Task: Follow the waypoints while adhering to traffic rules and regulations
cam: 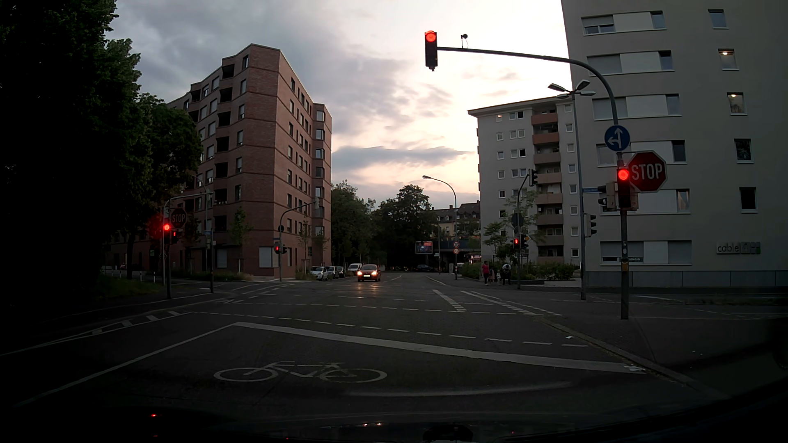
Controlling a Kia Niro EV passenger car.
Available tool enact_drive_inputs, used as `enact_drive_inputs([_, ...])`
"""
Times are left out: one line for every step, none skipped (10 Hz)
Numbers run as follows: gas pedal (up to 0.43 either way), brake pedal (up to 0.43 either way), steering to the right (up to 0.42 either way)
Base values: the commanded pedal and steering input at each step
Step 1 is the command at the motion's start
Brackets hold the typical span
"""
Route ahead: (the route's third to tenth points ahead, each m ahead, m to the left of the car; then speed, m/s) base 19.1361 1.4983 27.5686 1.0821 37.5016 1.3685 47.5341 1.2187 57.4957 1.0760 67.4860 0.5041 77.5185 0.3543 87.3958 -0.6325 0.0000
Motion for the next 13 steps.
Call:
enact_drive_inputs([0.000,0.201,-0.008])
enact_drive_inputs([0.000,0.177,-0.008])
enact_drive_inputs([0.000,0.085,-0.008])
enact_drive_inputs([0.000,0.067,-0.008])
enact_drive_inputs([0.000,0.067,-0.008])
enact_drive_inputs([0.000,0.098,-0.008])
enact_drive_inputs([0.000,0.146,-0.008])
enact_drive_inputs([0.000,0.171,-0.008])
enact_drive_inputs([0.000,0.183,-0.008])
enact_drive_inputs([0.000,0.183,-0.008])
enact_drive_inputs([0.000,0.183,-0.008])
enact_drive_inputs([0.000,0.183,-0.008])
enact_drive_inputs([0.000,0.183,-0.008])
